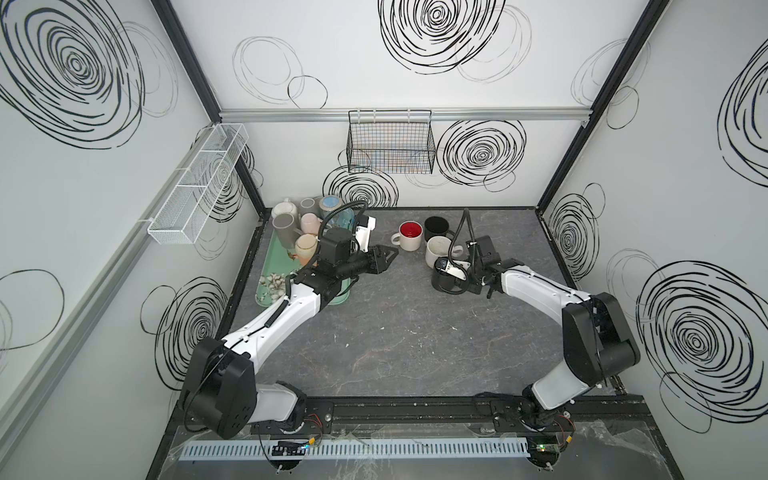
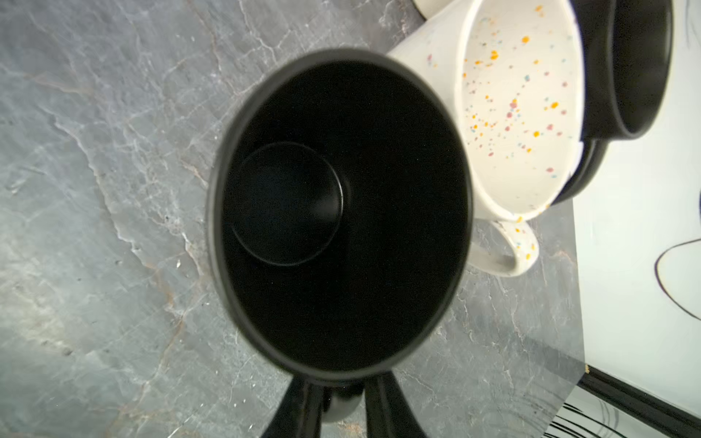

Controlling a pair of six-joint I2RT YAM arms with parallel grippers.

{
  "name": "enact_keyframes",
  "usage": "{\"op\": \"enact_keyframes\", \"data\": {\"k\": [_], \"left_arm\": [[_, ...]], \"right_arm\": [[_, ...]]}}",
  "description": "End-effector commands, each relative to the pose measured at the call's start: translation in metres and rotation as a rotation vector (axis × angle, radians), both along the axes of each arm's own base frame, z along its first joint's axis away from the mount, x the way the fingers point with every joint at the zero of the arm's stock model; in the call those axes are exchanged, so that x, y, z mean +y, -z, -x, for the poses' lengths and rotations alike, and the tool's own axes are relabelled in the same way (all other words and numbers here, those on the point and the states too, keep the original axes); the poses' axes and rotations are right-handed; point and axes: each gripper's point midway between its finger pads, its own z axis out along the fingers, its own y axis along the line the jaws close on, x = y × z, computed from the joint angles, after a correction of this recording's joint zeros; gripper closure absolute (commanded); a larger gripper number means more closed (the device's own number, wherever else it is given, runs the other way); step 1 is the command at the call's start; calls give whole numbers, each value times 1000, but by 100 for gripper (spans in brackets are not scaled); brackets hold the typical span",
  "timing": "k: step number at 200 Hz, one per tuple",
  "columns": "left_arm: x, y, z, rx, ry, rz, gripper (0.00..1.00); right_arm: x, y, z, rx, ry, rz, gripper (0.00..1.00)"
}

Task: Turn the mug right side up
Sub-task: 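Lower the black mug upright with right gripper while left gripper draws back, then open right gripper and draw back while left gripper moves over the tray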

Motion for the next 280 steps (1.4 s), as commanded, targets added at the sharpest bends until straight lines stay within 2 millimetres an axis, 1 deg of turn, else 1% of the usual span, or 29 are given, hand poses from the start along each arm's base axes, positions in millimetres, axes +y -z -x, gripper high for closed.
{"op": "enact_keyframes", "data": {"k": [1,17,44,56,71,81,94,114,134,152,173,193,216,233,255,280], "left_arm": [[5,-10,2,-48,-14,-5,60],[6,-12,2,-50,-16,-5,59],[13,-16,-1,-64,-42,-42,59],[22,-18,-5,-64,-72,-74,58],[40,-18,-14,-52,-139,-129,57],[57,-17,-22,-31,-204,-166,56],[89,-10,-33,17,-326,-230,52],[148,11,-47,122,-519,-342,46],[196,31,-55,203,-651,-468,39],[224,45,-63,238,-721,-550,33],[248,56,-74,265,-768,-591,28],[267,62,-85,283,-802,-618,27],[284,69,-97,303,-821,-635,27],[291,75,-107,316,-820,-627,27],[297,84,-121,330,-807,-626,27],[303,96,-135,360,-799,-649,27]], "right_arm": [[5,-26,-16,-102,0,-43,70],[5,-32,-16,-113,1,-44,66],[2,-37,-10,-119,4,-31,62],[1,-44,-6,-129,6,-39,61],[3,-57,-1,-150,8,-70,59],[7,-68,2,-171,7,-94,56],[13,-84,5,-198,1,-132,53],[24,-109,11,-233,-9,-213,49],[40,-130,18,-252,-54,-326,47],[62,-147,28,-254,-103,-453,44],[88,-161,37,-233,-129,-582,43],[109,-165,41,-208,-131,-658,42],[130,-158,42,-135,-124,-700,41],[140,-152,37,-73,-88,-737,41],[151,-148,26,9,-12,-790,41],[163,-138,12,131,89,-826,42]]}}
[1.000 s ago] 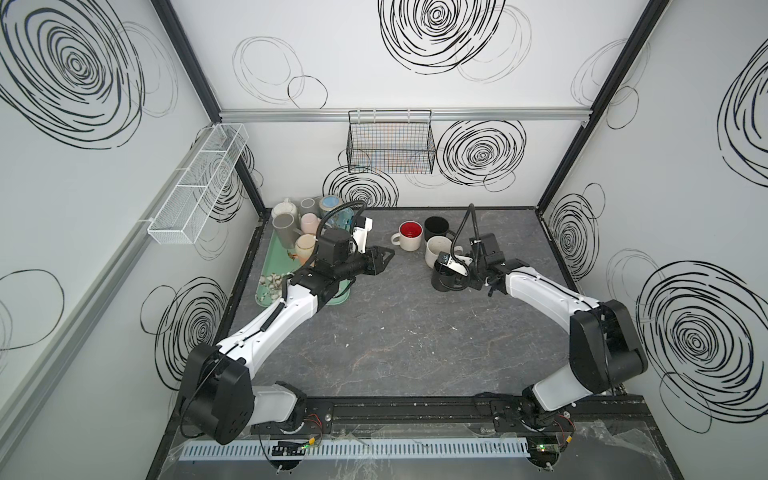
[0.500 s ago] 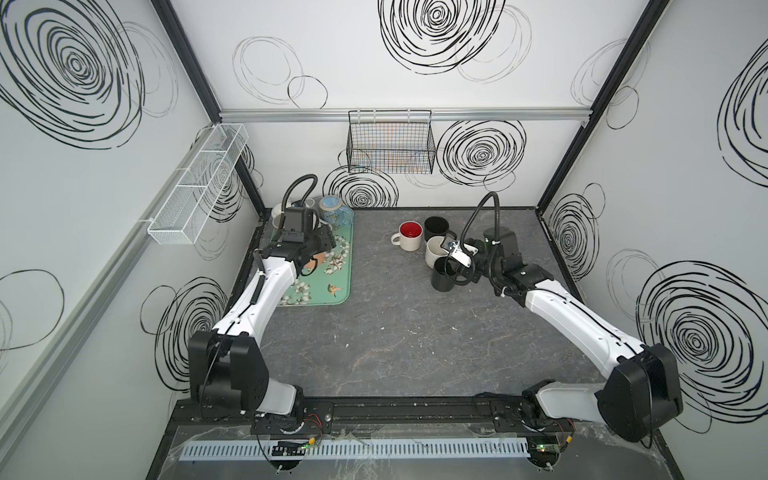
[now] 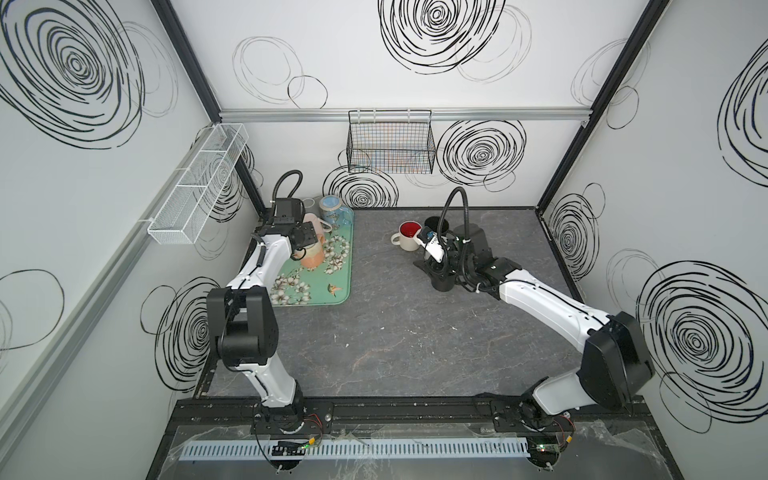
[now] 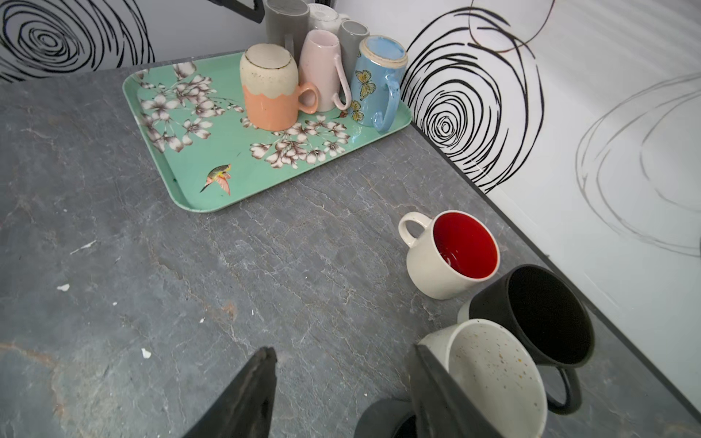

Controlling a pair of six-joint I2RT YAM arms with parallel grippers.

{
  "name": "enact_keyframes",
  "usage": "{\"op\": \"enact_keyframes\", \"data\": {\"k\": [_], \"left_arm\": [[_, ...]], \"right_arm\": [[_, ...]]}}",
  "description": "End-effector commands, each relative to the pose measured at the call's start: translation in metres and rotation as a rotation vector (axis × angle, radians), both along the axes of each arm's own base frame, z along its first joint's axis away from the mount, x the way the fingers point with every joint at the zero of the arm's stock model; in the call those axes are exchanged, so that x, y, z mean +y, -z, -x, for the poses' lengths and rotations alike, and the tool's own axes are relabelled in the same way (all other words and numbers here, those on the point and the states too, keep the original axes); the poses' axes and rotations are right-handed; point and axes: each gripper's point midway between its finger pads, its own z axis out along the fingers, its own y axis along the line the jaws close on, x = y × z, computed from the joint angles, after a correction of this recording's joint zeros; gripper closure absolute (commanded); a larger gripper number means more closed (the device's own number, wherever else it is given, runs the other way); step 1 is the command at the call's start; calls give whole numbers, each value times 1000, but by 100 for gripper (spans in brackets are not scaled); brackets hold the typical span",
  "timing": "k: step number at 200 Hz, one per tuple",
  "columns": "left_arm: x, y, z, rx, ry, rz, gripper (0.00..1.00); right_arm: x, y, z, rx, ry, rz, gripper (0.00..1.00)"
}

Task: Turn the mug right side up
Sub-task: 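Open right gripper and draw back while left gripper moves over the tray, then lower left gripper onto the upside-down orange-and-cream mug while right gripper approaches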

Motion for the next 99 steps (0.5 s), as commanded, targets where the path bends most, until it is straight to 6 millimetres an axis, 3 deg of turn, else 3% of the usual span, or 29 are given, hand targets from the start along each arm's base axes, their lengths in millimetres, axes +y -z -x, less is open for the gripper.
{"op": "enact_keyframes", "data": {"k": [1,52,99], "left_arm": [[6,5,-15,19,18,-19,27],[2,33,-41,76,68,4,28],[-17,54,-49,100,152,38,27]], "right_arm": [[14,-10,-10,139,52,-94,42],[52,18,-18,398,-29,-96,55],[76,33,-17,488,-68,-112,58]]}}
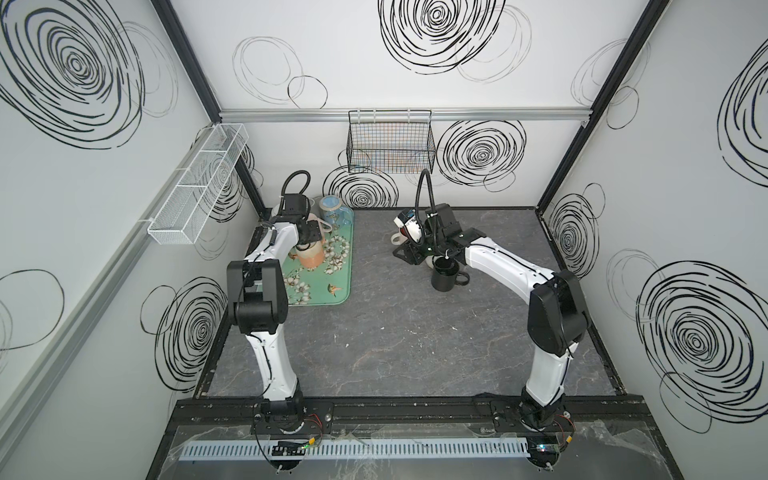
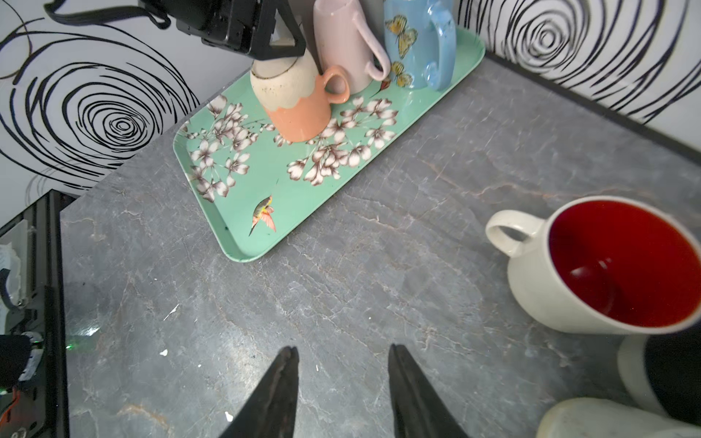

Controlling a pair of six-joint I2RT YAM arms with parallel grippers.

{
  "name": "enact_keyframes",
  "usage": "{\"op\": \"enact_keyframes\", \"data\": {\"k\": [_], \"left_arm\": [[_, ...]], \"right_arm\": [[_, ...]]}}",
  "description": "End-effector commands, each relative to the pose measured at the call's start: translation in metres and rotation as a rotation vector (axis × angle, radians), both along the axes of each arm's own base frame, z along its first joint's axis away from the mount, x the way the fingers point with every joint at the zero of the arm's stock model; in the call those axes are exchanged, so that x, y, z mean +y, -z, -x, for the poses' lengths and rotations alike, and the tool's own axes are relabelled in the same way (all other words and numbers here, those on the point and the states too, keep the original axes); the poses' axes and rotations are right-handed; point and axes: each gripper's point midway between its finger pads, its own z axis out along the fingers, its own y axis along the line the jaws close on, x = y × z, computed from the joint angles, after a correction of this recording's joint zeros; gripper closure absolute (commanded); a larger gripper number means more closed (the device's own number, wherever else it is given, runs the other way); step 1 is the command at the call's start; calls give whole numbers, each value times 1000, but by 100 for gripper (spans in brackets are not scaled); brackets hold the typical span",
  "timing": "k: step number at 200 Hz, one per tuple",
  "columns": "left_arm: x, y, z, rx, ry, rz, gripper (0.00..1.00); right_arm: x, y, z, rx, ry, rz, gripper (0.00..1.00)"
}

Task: Turn the mug right side up
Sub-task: 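Lower left gripper onto the upside-down orange-and-cream mug while right gripper approaches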

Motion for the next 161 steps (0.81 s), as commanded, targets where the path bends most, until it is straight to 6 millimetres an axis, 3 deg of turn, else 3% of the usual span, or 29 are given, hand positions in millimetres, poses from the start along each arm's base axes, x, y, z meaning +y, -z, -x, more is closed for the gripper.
{"op": "enact_keyframes", "data": {"k": [1,66,113,142,161], "left_arm": [[-13,5,-5,7,70,30,27],[-61,22,14,100,260,29,32],[-103,25,44,156,477,-95,34],[-120,20,60,167,566,-136,34],[-121,5,62,129,566,-145,34]], "right_arm": [[14,-3,14,76,-44,-27,58],[31,24,14,137,-83,18,57],[32,64,-22,156,25,130,58],[47,71,-38,204,56,109,59],[59,70,-49,200,72,55,59]]}}
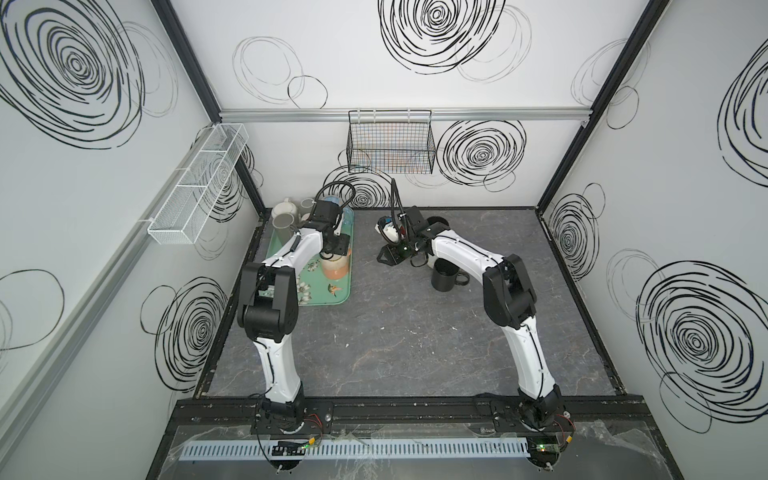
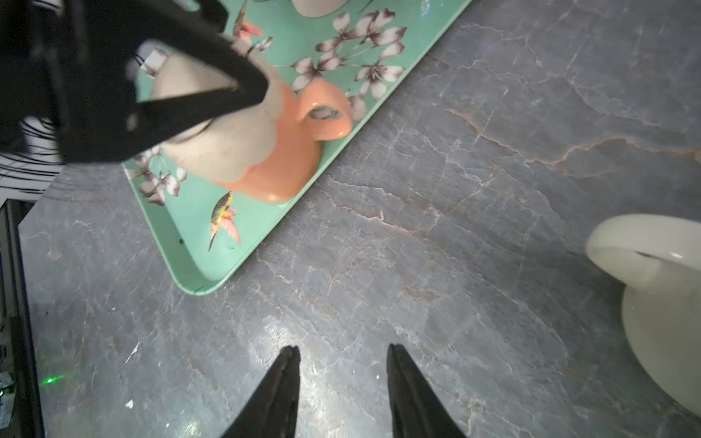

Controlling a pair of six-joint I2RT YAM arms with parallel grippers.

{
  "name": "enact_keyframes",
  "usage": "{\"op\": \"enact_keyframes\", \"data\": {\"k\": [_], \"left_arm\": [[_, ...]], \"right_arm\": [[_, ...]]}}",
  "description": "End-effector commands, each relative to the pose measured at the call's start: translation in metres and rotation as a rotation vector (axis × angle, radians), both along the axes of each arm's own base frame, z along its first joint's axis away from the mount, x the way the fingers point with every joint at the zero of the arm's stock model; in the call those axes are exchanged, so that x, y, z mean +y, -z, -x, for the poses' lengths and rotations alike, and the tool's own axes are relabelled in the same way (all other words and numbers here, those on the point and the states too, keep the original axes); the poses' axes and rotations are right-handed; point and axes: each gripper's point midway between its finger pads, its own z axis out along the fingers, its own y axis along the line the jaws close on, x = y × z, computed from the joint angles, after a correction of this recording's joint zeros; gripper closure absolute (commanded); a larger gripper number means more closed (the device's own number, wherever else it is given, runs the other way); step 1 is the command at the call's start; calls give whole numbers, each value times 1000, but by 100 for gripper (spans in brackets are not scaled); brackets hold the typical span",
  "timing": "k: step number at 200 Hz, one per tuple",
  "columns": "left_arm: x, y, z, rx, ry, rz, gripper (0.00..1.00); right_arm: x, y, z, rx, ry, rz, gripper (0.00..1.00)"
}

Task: Turn the mug right side up
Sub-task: 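Lower left gripper onto the upside-down orange-and-cream mug while right gripper approaches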

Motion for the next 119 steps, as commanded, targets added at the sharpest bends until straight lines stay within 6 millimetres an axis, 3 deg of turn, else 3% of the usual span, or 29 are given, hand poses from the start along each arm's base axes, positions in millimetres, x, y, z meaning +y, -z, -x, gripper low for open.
{"op": "enact_keyframes", "data": {"k": [1,59,90,119], "left_arm": [[-8,-7,25,42,73,-10,33],[-14,-64,30,-106,33,115,32],[-30,-70,52,-119,7,236,35],[-50,-60,86,-128,-30,325,37]], "right_arm": [[10,-10,-8,17,40,-43,59],[56,-23,-46,-73,49,-196,60],[88,-23,-54,-73,24,-289,60],[111,-20,-51,-84,-25,-357,60]]}}
